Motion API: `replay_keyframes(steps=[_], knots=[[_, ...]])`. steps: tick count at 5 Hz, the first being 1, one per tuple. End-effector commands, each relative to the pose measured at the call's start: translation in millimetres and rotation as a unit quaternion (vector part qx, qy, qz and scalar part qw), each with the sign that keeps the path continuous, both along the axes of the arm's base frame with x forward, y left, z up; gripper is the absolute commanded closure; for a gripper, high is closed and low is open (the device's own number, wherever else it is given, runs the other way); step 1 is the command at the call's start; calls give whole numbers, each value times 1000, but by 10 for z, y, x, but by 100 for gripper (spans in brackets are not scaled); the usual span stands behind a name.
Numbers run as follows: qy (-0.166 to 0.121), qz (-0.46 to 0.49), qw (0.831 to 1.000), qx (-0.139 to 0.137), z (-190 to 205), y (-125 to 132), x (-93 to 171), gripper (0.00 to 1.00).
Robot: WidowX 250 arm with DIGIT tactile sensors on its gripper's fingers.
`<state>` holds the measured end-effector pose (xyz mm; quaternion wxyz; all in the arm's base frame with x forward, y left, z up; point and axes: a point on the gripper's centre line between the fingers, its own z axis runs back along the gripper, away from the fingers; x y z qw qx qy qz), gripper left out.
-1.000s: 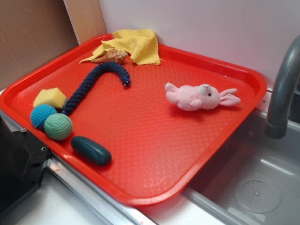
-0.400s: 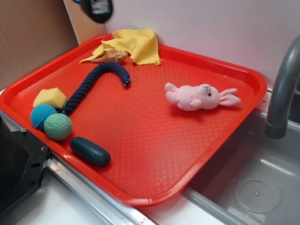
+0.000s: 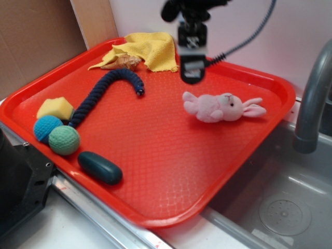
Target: Grab the pink bunny.
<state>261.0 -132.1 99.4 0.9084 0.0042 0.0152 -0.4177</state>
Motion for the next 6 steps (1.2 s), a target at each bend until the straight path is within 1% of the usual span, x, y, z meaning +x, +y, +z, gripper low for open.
replay_keyframes(steps=[1,2,3,4,5,6], knots=[[-41,-35,997,-50,-390,-132,107,0],[-22,-65,997,-39,-526,-286,158,0],[-5,-71,996,-45,-684,-375,169,0],[1,-60,997,-37,-751,-381,192,0],[2,-62,998,-23,-755,-404,184,100],[3,-56,998,-24,-737,-363,162,100]])
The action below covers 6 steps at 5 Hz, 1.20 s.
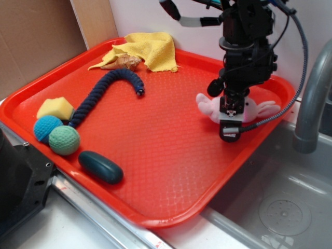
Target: Grab the pink bunny.
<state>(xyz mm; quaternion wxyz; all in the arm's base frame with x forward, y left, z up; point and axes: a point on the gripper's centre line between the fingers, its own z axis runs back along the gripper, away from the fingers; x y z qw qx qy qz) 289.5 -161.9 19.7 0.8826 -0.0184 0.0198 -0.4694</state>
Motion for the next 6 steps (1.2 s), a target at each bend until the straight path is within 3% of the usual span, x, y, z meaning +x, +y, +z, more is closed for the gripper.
replay_keyframes(steps=[1,2,3,4,5,6], knots=[[-18,22,1000,-6,231,44,-202,100],[-13,53,998,-10,502,307,-358,100],[-19,153,988,-2,830,687,-733,100],[-34,230,972,-25,1235,920,-975,100],[-13,308,951,1,1707,1074,-1086,100],[-18,351,936,19,2105,1118,-1090,100]])
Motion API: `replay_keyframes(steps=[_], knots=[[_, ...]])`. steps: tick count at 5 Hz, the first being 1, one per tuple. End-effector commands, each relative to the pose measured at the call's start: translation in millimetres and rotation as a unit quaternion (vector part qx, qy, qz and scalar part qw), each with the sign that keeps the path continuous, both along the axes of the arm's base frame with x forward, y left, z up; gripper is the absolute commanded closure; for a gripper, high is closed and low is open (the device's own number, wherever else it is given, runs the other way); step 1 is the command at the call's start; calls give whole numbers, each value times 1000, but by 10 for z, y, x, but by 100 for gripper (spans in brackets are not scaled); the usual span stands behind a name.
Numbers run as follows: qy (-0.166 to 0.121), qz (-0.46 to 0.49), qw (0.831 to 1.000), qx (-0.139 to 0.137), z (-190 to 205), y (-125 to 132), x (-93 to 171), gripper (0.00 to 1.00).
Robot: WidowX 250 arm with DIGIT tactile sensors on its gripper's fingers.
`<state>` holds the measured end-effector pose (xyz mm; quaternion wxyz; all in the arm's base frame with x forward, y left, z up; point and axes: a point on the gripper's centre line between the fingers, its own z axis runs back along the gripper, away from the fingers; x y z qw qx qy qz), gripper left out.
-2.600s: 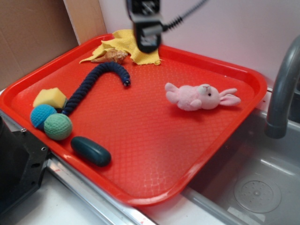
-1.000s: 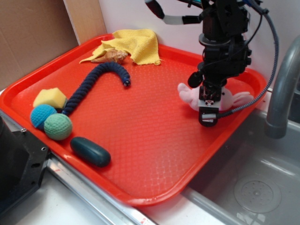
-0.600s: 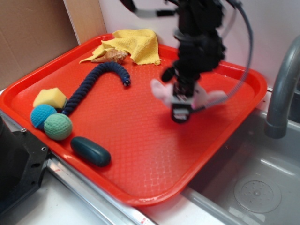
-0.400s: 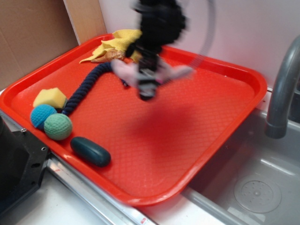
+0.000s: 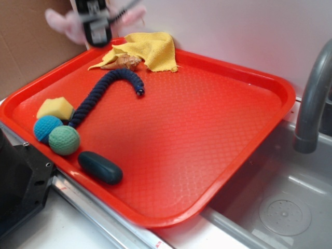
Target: Grab the pink bunny.
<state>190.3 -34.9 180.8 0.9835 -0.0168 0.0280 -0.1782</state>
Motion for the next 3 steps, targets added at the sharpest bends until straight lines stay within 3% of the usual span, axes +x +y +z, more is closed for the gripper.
replay_keyframes(steps=[1,3], knots=[[-22,73,997,28,758,-186,-86,100],[-38,115,992,19,969,-108,-195,100]])
